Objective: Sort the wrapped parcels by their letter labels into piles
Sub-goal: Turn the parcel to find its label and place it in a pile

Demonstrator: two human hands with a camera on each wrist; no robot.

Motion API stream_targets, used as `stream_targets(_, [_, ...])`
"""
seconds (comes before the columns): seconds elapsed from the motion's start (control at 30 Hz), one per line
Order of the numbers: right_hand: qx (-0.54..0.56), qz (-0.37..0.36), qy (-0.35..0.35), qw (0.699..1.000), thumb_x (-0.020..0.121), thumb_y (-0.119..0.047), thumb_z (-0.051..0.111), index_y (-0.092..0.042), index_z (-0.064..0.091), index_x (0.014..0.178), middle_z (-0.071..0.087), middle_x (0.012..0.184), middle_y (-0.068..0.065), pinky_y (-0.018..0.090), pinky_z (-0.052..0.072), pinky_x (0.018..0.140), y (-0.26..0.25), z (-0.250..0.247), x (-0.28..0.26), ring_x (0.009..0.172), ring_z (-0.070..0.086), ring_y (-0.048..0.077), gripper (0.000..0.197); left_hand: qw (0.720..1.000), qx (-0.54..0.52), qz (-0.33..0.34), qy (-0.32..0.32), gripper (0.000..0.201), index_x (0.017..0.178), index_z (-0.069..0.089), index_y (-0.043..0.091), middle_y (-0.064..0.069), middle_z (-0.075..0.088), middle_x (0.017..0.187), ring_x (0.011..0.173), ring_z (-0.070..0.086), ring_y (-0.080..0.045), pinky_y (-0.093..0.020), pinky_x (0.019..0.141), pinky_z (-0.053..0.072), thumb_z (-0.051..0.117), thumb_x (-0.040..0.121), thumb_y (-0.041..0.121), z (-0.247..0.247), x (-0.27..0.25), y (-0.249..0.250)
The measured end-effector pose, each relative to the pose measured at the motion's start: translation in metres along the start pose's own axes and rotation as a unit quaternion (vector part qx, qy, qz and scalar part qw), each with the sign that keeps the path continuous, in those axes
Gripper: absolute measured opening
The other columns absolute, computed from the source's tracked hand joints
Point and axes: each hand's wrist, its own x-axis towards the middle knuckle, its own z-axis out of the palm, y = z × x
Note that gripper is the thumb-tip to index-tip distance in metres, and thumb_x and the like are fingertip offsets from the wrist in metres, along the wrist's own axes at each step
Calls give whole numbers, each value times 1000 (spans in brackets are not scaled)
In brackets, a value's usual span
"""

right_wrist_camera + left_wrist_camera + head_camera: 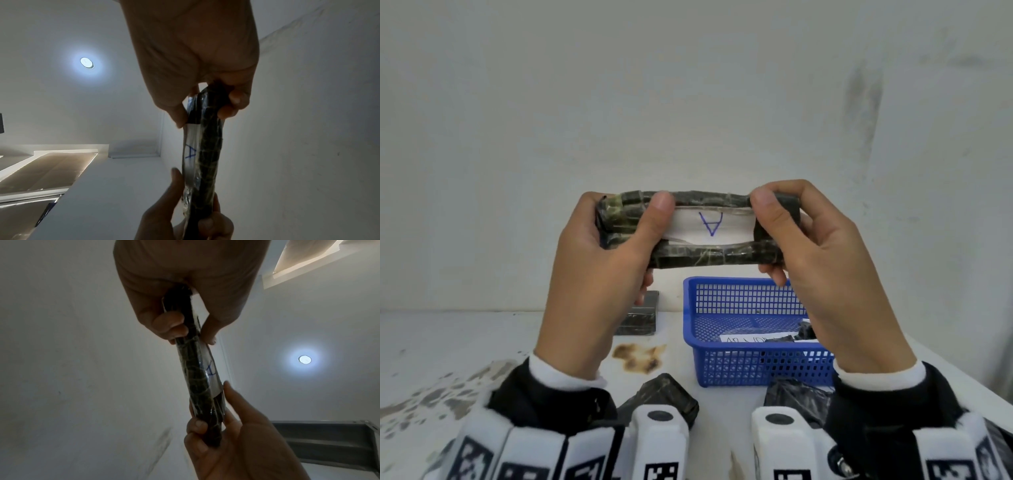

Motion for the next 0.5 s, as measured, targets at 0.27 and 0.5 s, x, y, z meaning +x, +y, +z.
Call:
stream_targets(0.27, [-37,-26,42,998,77,-50,70,-23,63,89,62,71,-15,17,48,62,-3,6,-2,65,56,0,31,999,36,35,20,40,77,53,28,12,60,62,46,50,-3,-27,52,37,70,61,61,8,-4,-2])
stream_targets(0.5, [-47,-48,35,997,72,-40,81,-24,58,89,65,80,0,23,57,68,-3,5,-4,70,62,8,33,999,40,-9,-17,50,84,49,25,12,54,65,51,46,-9,-26,57,37,51,66,72,9,-3,-4])
